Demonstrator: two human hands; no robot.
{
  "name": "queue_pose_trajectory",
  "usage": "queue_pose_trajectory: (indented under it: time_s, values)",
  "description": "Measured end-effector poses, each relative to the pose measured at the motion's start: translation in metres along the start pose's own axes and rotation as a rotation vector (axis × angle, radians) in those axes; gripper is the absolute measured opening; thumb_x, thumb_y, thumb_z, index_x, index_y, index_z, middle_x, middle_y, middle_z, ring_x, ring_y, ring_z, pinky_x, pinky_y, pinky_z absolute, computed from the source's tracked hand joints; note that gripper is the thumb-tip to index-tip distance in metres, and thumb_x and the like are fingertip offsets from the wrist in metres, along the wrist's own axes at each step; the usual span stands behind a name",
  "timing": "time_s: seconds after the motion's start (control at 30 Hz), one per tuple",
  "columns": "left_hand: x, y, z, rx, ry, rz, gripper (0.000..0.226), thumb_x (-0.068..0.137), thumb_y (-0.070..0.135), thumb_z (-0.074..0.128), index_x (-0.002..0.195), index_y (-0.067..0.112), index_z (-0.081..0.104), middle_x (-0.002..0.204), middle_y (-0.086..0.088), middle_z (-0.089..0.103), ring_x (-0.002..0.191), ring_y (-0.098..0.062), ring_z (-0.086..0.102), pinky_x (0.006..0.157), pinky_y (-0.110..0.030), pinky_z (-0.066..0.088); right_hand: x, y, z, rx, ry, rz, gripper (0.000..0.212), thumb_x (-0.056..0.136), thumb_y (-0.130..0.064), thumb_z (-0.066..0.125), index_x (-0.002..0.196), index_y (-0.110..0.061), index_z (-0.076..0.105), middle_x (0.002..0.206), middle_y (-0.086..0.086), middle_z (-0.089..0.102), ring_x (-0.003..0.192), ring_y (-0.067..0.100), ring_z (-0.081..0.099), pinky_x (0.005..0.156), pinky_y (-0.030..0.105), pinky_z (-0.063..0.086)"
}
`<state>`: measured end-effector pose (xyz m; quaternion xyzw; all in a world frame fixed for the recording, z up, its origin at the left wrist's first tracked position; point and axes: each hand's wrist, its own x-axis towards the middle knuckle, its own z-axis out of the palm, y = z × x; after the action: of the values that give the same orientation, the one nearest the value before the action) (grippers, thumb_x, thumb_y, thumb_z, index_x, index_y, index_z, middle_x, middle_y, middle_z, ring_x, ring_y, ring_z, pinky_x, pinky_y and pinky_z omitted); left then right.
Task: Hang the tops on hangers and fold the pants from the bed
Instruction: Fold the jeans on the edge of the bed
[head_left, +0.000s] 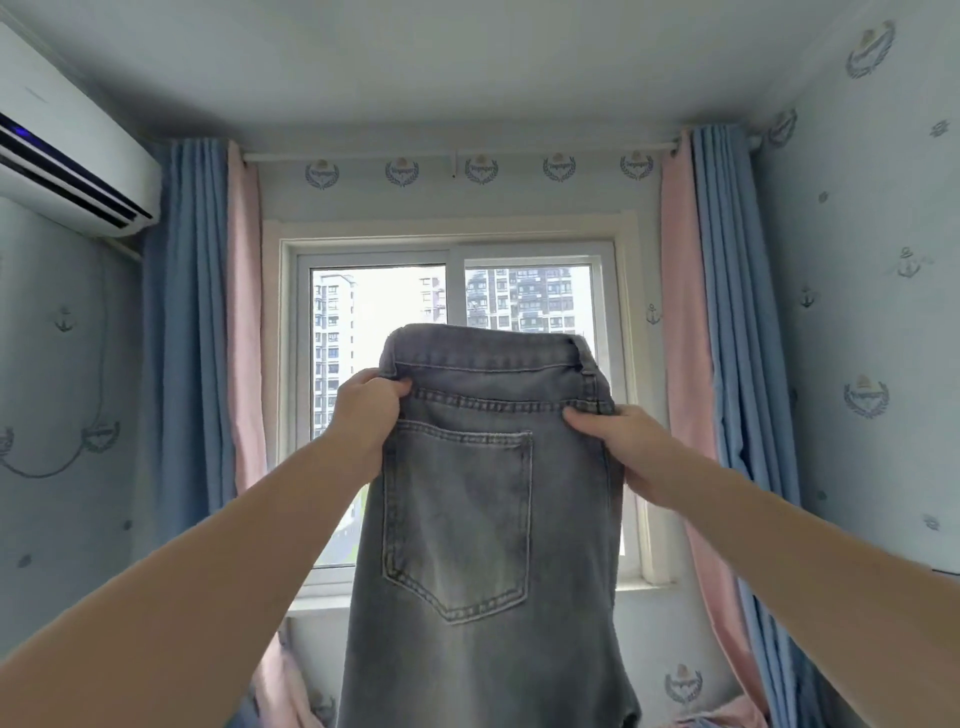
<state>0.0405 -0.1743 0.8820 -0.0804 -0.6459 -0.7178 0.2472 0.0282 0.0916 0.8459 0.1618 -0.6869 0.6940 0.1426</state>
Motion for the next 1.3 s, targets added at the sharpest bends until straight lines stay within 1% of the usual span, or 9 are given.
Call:
queue_pose_trajectory:
  time_s: [0.07,0.27,0.4,0.53,0.6,0.73,0.9,1.07,1.3]
  values:
    - [0.009,0.007,-0.028,0.043,0.012,0.024,0.022,0.096,0.010,0.056,0.113,0.017,0.067,0.110,-0.007,0.070,0.105,-0.030,0.064,0.096,-0.050,0.052,0.003,-0.021,0.029,-0.025,-0.001,-0.051,0.022,0.090,-0.024,0.074,0.107,-0.010,0.073,0.101,0.004,0.078,0.090,0.021,0.075,0.082,0.036,0.057]
    - [0.024,0.025,-0.092,0.151,0.036,0.086,0.023,0.100,0.008,0.051,0.122,0.012,0.057,0.113,-0.007,0.063,0.109,-0.029,0.059,0.100,-0.046,0.049,-0.004,-0.055,0.098,-0.203,0.067,-0.124,0.014,0.089,-0.029,0.075,0.094,-0.016,0.074,0.088,-0.003,0.078,0.079,0.014,0.075,0.063,0.023,0.056]
    - [0.026,0.043,-0.115,0.141,0.029,0.150,0.017,0.100,0.007,0.052,0.116,0.011,0.057,0.101,-0.003,0.061,0.097,-0.023,0.058,0.083,-0.037,0.048,-0.014,-0.081,0.122,-0.240,0.116,-0.143,0.015,0.089,-0.028,0.075,0.096,-0.015,0.074,0.090,-0.002,0.078,0.079,0.015,0.075,0.059,0.021,0.055]
    - [0.010,0.069,-0.133,0.116,0.022,0.191,0.015,0.099,0.003,0.049,0.096,0.016,0.056,0.094,-0.001,0.060,0.084,-0.015,0.056,0.061,-0.026,0.041,-0.038,-0.107,0.140,-0.262,0.166,-0.170,0.008,0.090,-0.027,0.074,0.089,-0.019,0.072,0.090,-0.002,0.077,0.074,0.013,0.074,0.054,0.019,0.054]
    - [-0.003,0.082,-0.142,0.108,0.012,0.210,0.019,0.098,0.002,0.049,0.094,0.019,0.057,0.096,-0.003,0.061,0.086,-0.016,0.057,0.059,-0.026,0.040,-0.055,-0.120,0.147,-0.294,0.191,-0.190,0.009,0.091,-0.029,0.074,0.091,-0.020,0.071,0.095,-0.001,0.076,0.084,0.016,0.072,0.061,0.022,0.053]
    - [-0.036,0.111,-0.161,0.086,-0.004,0.258,0.018,0.097,0.004,0.051,0.112,0.014,0.057,0.102,-0.004,0.061,0.092,-0.018,0.058,0.062,-0.026,0.043,-0.100,-0.149,0.158,-0.324,0.214,-0.219,0.010,0.091,-0.031,0.073,0.093,-0.021,0.071,0.100,0.000,0.075,0.088,0.015,0.070,0.061,0.021,0.051]
    - [-0.094,0.152,-0.183,0.067,-0.002,0.333,0.016,0.097,0.010,0.055,0.112,0.014,0.059,0.100,-0.001,0.062,0.089,-0.015,0.058,0.066,-0.028,0.045,-0.169,-0.191,0.168,-0.346,0.245,-0.257,0.011,0.090,-0.032,0.073,0.092,-0.022,0.069,0.104,0.001,0.073,0.095,0.019,0.069,0.073,0.027,0.053]
    - [-0.159,0.185,-0.210,0.104,-0.003,0.352,0.016,0.097,0.013,0.056,0.113,0.015,0.058,0.102,-0.001,0.062,0.091,-0.016,0.058,0.078,-0.034,0.049,-0.242,-0.218,0.179,-0.311,0.259,-0.261,0.017,0.090,-0.030,0.073,0.102,-0.018,0.072,0.108,0.004,0.074,0.100,0.023,0.069,0.088,0.034,0.054]
    - [-0.236,0.194,-0.253,0.157,-0.052,0.311,0.013,0.098,0.015,0.058,0.109,0.011,0.061,0.099,-0.004,0.064,0.091,-0.019,0.061,0.073,-0.033,0.049,-0.330,-0.224,0.198,-0.314,0.280,-0.221,0.026,0.090,-0.030,0.074,0.109,-0.012,0.073,0.106,0.005,0.074,0.100,0.025,0.069,0.093,0.039,0.054]
